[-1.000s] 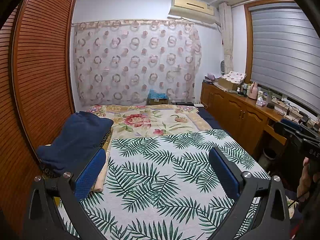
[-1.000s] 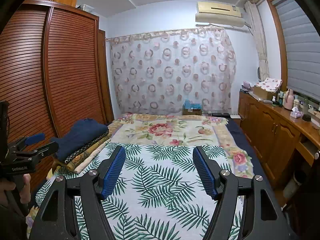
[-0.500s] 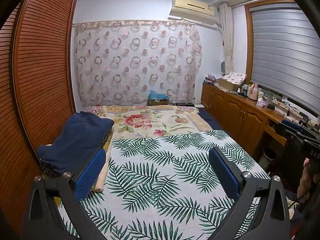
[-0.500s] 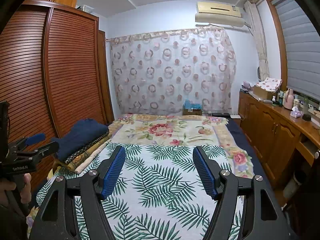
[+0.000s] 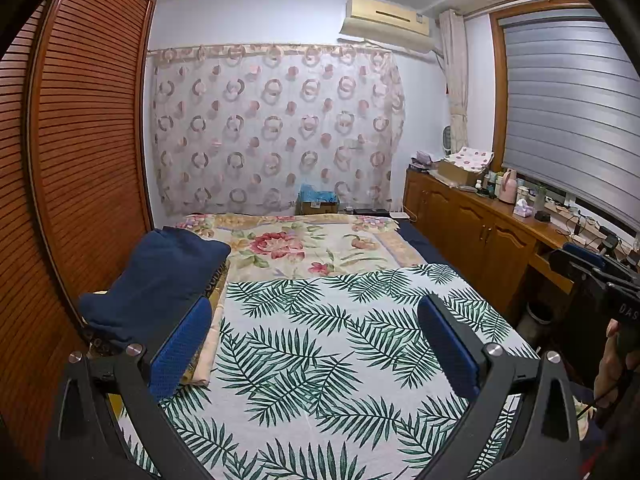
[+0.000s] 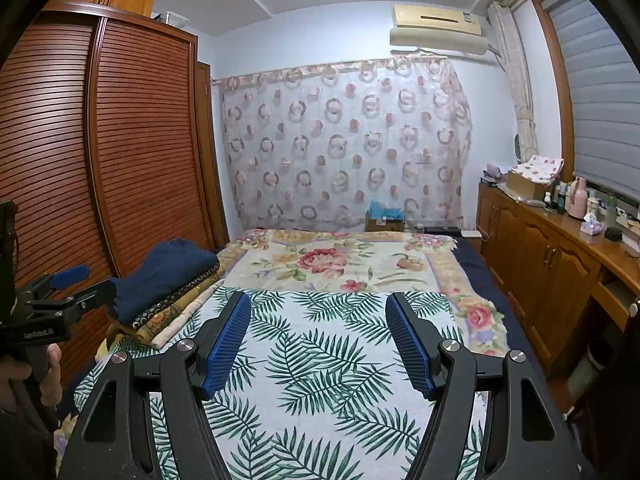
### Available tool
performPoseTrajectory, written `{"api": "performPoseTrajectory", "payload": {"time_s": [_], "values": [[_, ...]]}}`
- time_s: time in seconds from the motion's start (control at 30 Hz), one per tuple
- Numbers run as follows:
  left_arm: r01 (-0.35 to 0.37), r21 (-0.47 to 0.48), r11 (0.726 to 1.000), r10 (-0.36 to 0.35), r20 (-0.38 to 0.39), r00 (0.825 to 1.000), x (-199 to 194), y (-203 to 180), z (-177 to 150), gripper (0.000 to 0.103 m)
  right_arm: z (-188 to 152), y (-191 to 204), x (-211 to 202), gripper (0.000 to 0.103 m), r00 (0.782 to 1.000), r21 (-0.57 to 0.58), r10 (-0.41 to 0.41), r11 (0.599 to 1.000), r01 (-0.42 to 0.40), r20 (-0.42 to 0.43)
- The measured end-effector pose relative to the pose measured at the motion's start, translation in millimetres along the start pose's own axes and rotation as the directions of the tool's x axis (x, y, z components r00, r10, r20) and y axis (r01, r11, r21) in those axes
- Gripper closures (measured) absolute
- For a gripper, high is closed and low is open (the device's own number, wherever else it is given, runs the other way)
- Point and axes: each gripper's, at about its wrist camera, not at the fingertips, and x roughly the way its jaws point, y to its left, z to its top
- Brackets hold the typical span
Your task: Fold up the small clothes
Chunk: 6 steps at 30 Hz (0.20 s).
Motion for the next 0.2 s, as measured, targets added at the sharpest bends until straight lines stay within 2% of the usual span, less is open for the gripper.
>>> {"api": "performPoseTrajectory", "payload": {"time_s": [0.2], "values": [[-0.002, -0.001, 1.000, 0.002, 0.003, 1.000, -1.8, 0.8, 1.0, 0.000, -0.2, 0.1, 0.0, 0.031, 1.000, 0.000, -0.003, 1.000, 0.003, 0.003]]}}
